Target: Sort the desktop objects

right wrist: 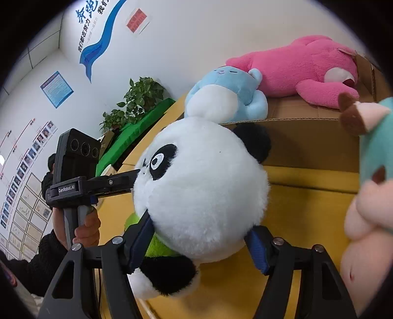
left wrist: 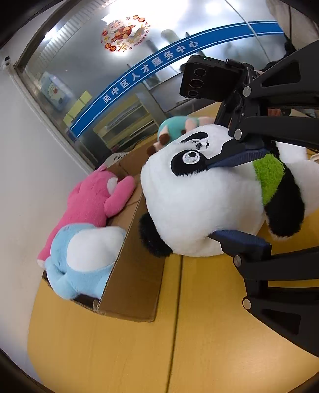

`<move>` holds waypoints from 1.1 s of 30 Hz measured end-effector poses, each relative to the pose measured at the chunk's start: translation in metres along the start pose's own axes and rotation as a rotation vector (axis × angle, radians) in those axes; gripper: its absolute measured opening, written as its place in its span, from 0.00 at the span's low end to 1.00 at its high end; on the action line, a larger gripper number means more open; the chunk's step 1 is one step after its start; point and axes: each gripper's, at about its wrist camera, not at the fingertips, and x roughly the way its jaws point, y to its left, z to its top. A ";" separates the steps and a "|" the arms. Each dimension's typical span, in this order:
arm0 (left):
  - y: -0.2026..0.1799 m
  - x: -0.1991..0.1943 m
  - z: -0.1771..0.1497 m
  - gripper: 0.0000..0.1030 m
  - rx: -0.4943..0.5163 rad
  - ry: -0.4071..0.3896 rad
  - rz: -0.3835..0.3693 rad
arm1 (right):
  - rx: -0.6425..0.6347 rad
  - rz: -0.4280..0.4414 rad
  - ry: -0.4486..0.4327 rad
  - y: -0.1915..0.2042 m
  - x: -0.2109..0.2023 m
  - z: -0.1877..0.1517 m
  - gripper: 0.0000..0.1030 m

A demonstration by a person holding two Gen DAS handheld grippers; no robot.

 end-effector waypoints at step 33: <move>0.011 0.018 -0.023 0.84 -0.040 0.063 -0.045 | 0.115 0.043 0.020 -0.030 -0.020 -0.010 0.75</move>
